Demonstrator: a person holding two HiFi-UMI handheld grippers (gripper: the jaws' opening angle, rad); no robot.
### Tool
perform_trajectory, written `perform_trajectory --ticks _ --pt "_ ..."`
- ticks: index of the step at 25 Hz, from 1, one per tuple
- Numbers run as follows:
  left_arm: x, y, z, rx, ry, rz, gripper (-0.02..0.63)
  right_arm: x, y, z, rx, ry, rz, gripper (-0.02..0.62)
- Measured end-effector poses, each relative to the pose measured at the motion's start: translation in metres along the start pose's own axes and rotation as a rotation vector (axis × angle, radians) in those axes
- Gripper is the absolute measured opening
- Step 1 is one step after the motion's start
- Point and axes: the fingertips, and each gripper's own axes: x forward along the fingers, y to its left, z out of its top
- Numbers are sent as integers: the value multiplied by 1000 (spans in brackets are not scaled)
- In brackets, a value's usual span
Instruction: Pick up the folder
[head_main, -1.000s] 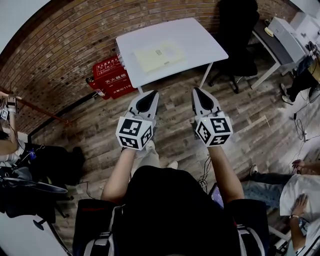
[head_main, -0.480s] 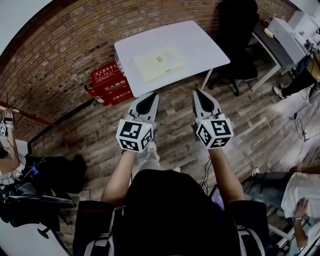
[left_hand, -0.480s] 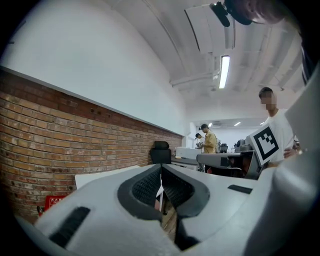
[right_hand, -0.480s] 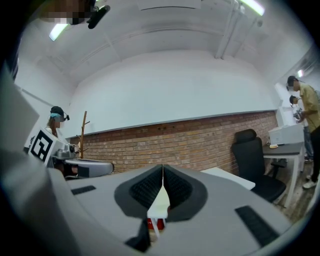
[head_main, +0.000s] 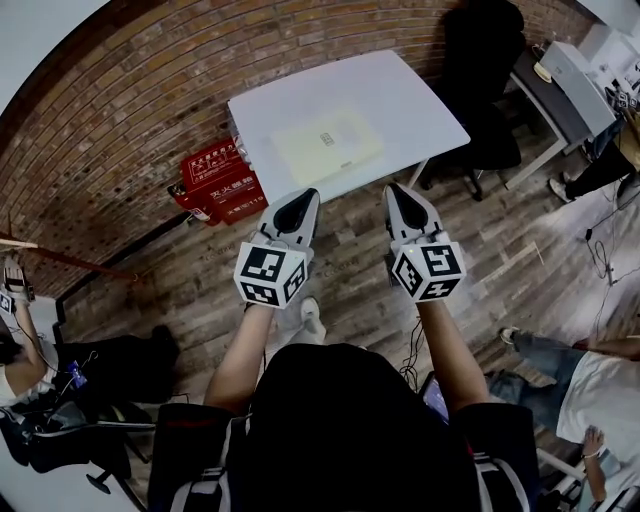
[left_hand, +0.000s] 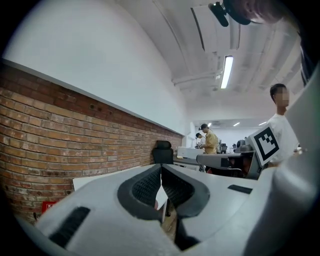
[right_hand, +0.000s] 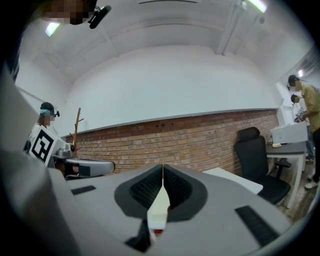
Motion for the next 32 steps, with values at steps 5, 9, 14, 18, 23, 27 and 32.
perform_trajectory --ticks 5,9,14,18,23,27,32 --pt "19 30 -1 -13 9 -24 20 32 -4 -1 0 13 -23 29" --pt "29 52 -2 -24 17 -52 20 53 -3 -1 1 28 -50 29" --pt "41 77 -4 -37 24 -95 20 76 0 -3 -2 37 -86 29" --pt "53 93 -6 -44 33 -134 20 91 -2 -5 0 43 -114 31" --pt "67 106 -10 -42 46 -176 20 106 -7 -11 7 53 -152 31" --pt "80 117 -16 -43 63 -194 20 118 -12 -18 16 62 -163 31" --pt "96 126 -28 -52 95 -215 20 125 -22 -29 39 87 -184 31"
